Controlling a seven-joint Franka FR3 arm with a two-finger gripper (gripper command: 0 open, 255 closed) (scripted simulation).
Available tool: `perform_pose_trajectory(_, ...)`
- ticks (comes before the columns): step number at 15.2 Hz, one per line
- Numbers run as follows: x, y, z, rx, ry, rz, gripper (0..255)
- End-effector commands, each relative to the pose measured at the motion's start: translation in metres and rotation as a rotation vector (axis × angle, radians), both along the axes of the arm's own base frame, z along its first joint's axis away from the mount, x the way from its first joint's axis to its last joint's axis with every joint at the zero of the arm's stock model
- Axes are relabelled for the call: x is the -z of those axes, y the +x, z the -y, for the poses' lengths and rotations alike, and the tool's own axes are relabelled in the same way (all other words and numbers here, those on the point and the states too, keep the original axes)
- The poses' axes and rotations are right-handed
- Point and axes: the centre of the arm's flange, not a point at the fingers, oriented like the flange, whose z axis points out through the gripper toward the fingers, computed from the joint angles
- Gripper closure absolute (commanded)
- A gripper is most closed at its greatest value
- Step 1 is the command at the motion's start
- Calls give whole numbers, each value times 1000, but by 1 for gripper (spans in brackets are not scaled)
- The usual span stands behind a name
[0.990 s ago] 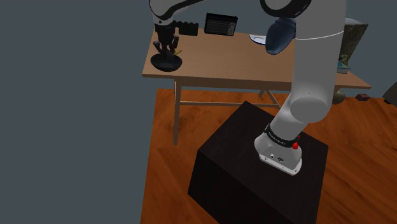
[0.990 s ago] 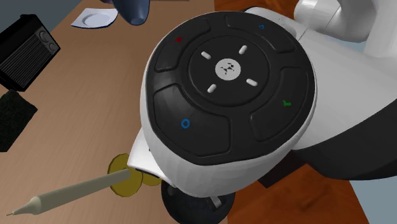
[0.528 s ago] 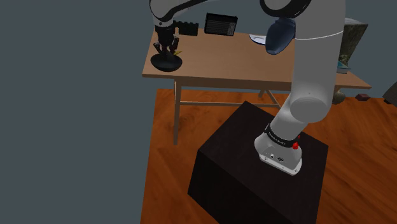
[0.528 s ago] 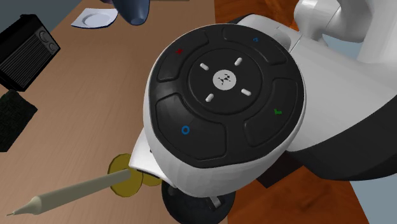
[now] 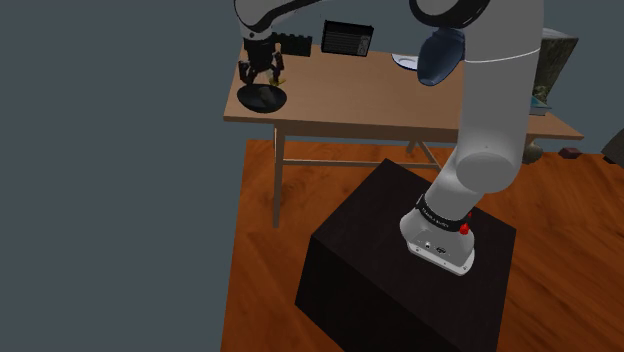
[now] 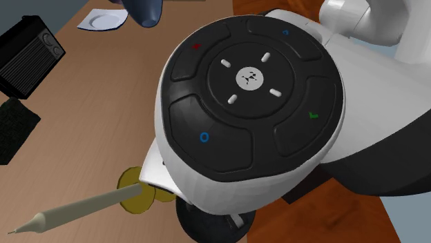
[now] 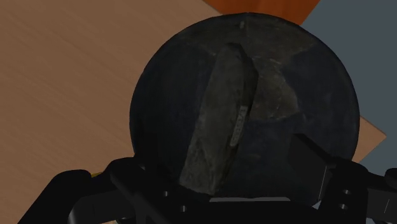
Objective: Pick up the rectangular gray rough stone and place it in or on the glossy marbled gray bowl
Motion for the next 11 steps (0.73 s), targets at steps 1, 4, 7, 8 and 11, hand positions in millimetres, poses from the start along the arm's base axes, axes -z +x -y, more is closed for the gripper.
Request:
perform_pose_trajectory(1,-21,2,-1,0,0,0,0)
perform_pose_trajectory(4,-44,3,-5,0,0,0,0)
perform_pose_trajectory(7,-44,3,-5,0,0,0,0)
perform_pose_trajectory(8,-44,3,-5,0,0,0,0)
perform_pose_trajectory(11,-44,3,-5,0,0,0,0)
